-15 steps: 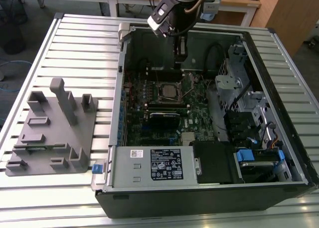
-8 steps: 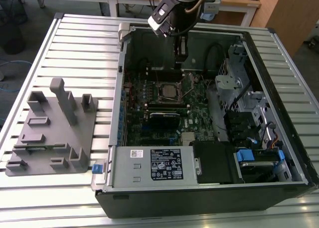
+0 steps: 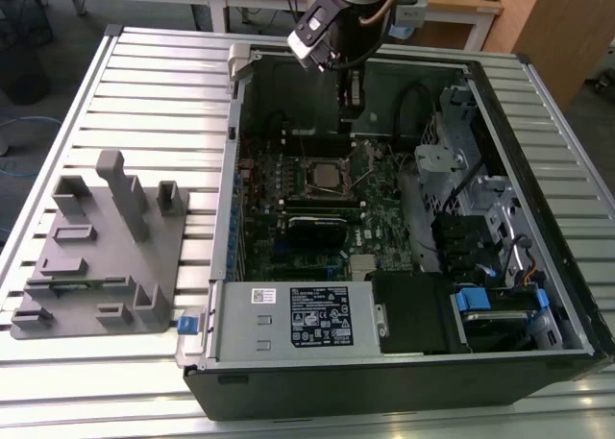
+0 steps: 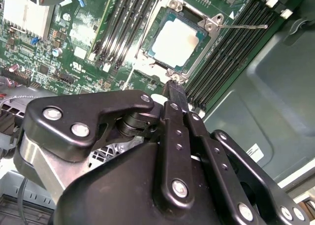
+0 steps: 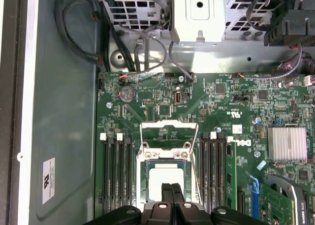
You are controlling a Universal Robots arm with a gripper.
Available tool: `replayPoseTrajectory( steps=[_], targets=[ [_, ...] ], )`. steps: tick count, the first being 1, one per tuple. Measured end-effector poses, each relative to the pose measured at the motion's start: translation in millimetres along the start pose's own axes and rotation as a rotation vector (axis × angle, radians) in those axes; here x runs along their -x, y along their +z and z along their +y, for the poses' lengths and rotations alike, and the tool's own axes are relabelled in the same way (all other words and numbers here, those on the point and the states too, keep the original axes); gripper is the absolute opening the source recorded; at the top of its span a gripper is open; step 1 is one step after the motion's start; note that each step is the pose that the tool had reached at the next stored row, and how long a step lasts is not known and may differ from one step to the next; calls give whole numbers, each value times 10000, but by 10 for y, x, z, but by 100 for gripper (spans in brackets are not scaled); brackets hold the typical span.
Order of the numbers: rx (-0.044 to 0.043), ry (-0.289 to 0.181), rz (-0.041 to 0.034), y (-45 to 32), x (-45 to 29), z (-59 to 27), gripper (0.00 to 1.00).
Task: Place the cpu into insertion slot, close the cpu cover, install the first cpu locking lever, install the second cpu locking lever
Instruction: 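Close the cpu cover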
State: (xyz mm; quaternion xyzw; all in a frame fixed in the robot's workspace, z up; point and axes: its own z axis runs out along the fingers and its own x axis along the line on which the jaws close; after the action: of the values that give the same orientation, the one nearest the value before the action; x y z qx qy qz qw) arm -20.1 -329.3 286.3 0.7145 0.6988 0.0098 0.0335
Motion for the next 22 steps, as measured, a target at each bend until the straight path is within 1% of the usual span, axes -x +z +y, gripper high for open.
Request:
replayPoseTrajectory(
  steps=[5, 9, 12, 17, 22],
  targets=[
    [-2, -1, 0, 7, -2, 74, 11],
    [-10, -1, 0, 14, -4, 156, 11],
    [-11, -1, -2, 19, -5, 195, 11],
    [-10, 0, 2, 26, -6, 236, 11],
    [-10, 2, 31, 32, -7, 264, 11]
  ],
)
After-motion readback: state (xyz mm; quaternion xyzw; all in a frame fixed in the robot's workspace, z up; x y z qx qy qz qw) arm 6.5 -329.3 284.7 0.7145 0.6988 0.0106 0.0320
